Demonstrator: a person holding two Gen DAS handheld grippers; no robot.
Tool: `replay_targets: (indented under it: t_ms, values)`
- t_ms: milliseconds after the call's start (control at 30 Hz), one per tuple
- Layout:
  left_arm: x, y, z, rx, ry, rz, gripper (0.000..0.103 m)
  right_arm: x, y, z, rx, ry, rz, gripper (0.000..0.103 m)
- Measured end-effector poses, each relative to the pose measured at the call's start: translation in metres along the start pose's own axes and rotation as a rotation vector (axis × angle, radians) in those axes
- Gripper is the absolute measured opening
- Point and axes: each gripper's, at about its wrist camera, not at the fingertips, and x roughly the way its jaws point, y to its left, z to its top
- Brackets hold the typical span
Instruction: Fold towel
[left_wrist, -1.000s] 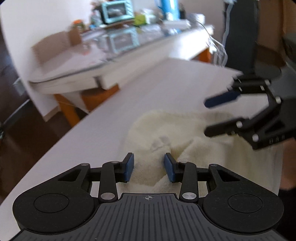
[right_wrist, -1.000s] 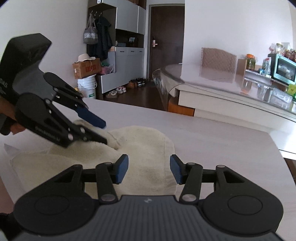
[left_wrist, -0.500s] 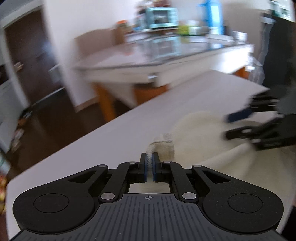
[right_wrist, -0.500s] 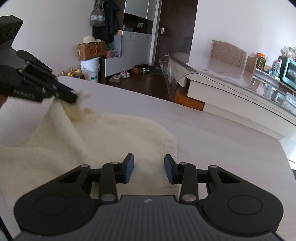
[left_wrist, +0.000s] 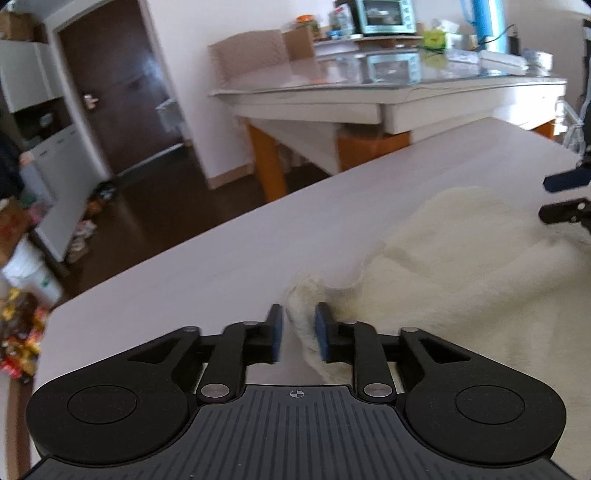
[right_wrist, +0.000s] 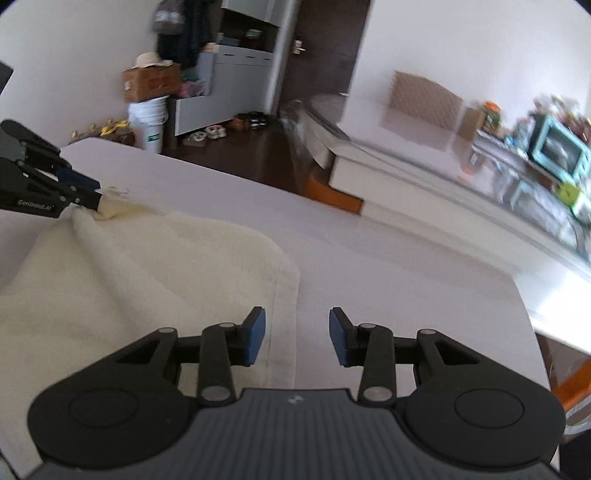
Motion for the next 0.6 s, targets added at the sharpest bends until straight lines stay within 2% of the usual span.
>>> replay_targets:
  t_ms: [133, 200, 267, 367, 467, 600]
  values:
    - [-0.001, 0.003, -0.001, -0.014, 0.0, 0.01, 0.042, 0.024, 0.009, 0.023, -0.063, -0.011, 0.043, 0.046]
    - [-0.004, 0.006, -0.001, -0.028, -0.016, -0.01, 0.045, 0.034, 0.013, 0.031, -0.084, -0.011, 0.054, 0.048]
    - [-0.007, 0.009, -0.002, -0.058, -0.029, -0.015, 0.055, 0.042, 0.015, 0.035, -0.101, -0.003, 0.056, 0.048]
    - [-0.011, 0.014, -0.003, -0.09, -0.051, 0.002, 0.063, 0.051, 0.012, 0.036, -0.091, 0.021, 0.049, 0.049]
    - [-0.01, 0.021, -0.004, -0.132, -0.052, 0.004, 0.064, 0.047, 0.002, 0.029, -0.07, 0.047, -0.027, 0.049]
    - [0.002, 0.016, -0.003, -0.106, -0.03, 0.023, 0.064, 0.038, -0.013, 0.016, -0.012, 0.061, -0.079, 0.055]
